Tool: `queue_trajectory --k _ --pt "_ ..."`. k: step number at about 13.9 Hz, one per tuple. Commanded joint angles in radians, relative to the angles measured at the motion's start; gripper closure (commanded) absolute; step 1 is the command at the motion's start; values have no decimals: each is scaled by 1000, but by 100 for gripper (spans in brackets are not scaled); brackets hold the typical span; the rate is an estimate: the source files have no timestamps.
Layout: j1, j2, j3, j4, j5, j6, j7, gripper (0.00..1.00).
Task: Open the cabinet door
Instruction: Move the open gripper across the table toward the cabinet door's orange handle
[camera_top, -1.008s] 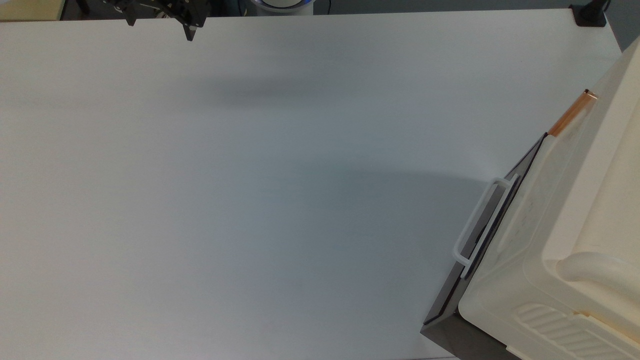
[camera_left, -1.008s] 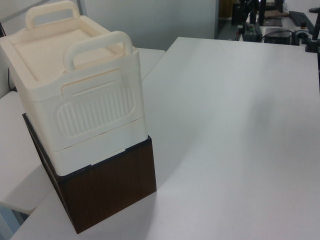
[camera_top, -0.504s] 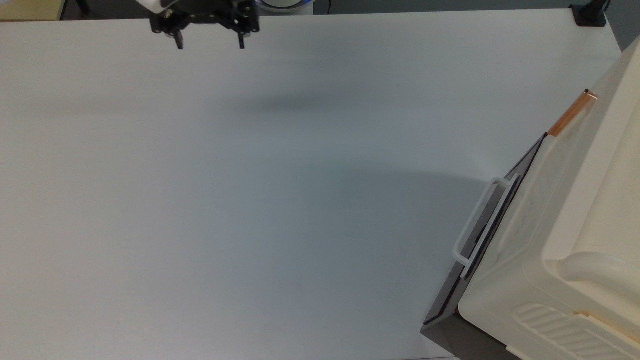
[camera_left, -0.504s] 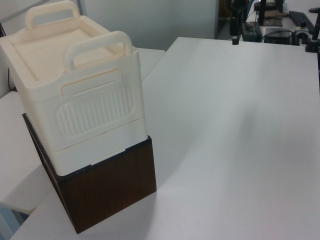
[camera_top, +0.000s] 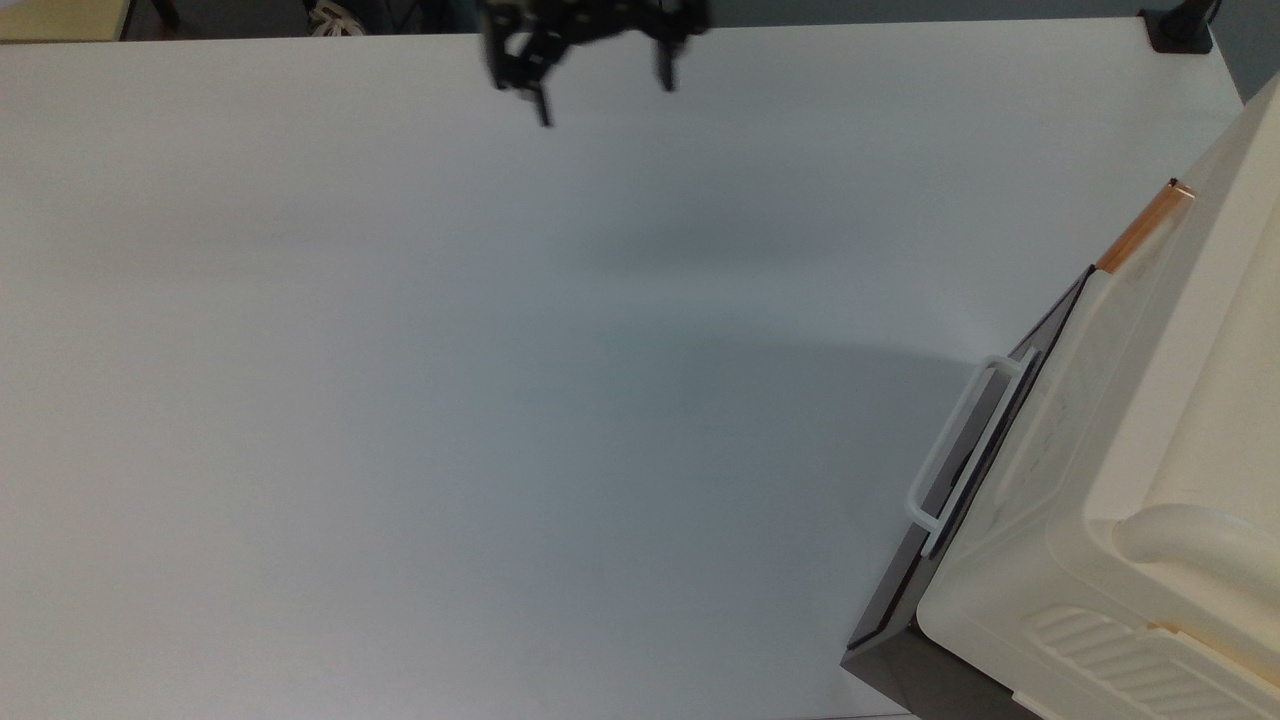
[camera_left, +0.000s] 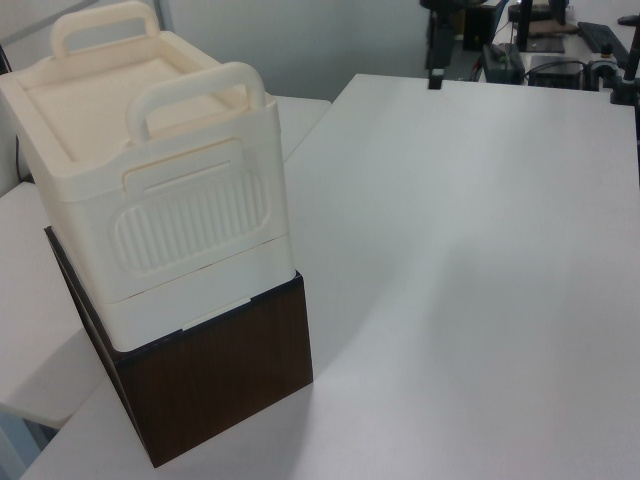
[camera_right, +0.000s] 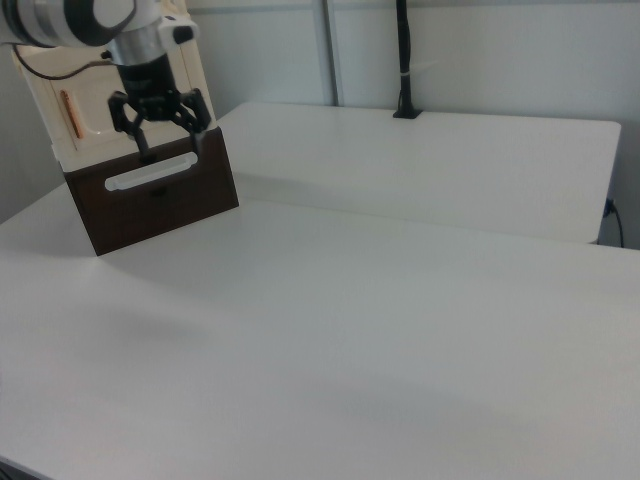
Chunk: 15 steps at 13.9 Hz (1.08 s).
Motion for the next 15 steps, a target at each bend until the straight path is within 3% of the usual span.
queue_trajectory --k 1,5,9,13,15 --pt "133 60 -30 8 42 179 -32 0" --pt "231 106 -30 10 42 366 -22 0" --pt "295 113 -29 10 19 446 -24 2" --pt "374 130 -29 37 -38 518 -24 19" --pt "392 130 -29 77 -43 515 -25 41"
